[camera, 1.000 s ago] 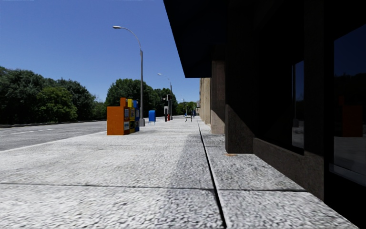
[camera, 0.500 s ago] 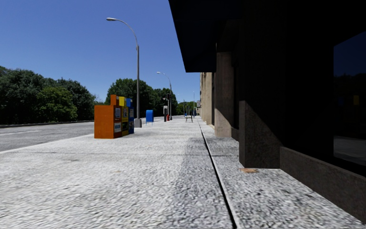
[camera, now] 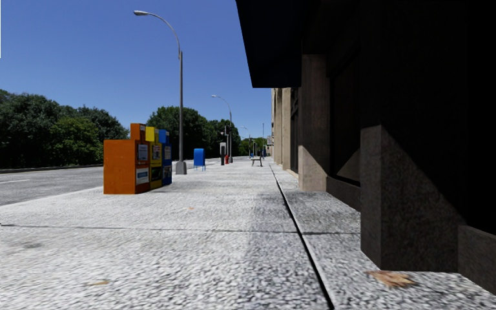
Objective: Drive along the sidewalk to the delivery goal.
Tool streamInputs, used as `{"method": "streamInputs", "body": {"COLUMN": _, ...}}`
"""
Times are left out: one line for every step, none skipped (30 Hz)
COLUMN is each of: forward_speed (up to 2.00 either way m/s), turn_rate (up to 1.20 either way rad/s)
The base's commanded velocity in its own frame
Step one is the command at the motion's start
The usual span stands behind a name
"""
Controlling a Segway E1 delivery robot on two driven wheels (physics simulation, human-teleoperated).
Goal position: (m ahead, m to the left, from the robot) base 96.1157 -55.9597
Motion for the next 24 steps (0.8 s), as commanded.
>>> {"method": "streamInputs", "body": {"forward_speed": 2.00, "turn_rate": 0.00}}
{"method": "streamInputs", "body": {"forward_speed": 2.00, "turn_rate": 0.00}}
{"method": "streamInputs", "body": {"forward_speed": 2.00, "turn_rate": 0.00}}
{"method": "streamInputs", "body": {"forward_speed": 2.00, "turn_rate": 0.00}}
{"method": "streamInputs", "body": {"forward_speed": 2.00, "turn_rate": 0.00}}
{"method": "streamInputs", "body": {"forward_speed": 2.00, "turn_rate": 0.00}}
{"method": "streamInputs", "body": {"forward_speed": 2.00, "turn_rate": 0.00}}
{"method": "streamInputs", "body": {"forward_speed": 2.00, "turn_rate": 0.00}}
{"method": "streamInputs", "body": {"forward_speed": 2.00, "turn_rate": 0.00}}
{"method": "streamInputs", "body": {"forward_speed": 2.00, "turn_rate": 0.00}}
{"method": "streamInputs", "body": {"forward_speed": 2.00, "turn_rate": 0.00}}
{"method": "streamInputs", "body": {"forward_speed": 2.00, "turn_rate": 0.00}}
{"method": "streamInputs", "body": {"forward_speed": 2.00, "turn_rate": 0.00}}
{"method": "streamInputs", "body": {"forward_speed": 2.00, "turn_rate": 0.00}}
{"method": "streamInputs", "body": {"forward_speed": 2.00, "turn_rate": 0.00}}
{"method": "streamInputs", "body": {"forward_speed": 2.00, "turn_rate": 0.00}}
{"method": "streamInputs", "body": {"forward_speed": 2.00, "turn_rate": 0.00}}
{"method": "streamInputs", "body": {"forward_speed": 2.00, "turn_rate": 0.00}}
{"method": "streamInputs", "body": {"forward_speed": 2.00, "turn_rate": 0.00}}
{"method": "streamInputs", "body": {"forward_speed": 2.00, "turn_rate": 0.00}}
{"method": "streamInputs", "body": {"forward_speed": 2.00, "turn_rate": 0.00}}
{"method": "streamInputs", "body": {"forward_speed": 2.00, "turn_rate": 0.00}}
{"method": "streamInputs", "body": {"forward_speed": 2.00, "turn_rate": 0.00}}
{"method": "streamInputs", "body": {"forward_speed": 2.00, "turn_rate": 0.00}}
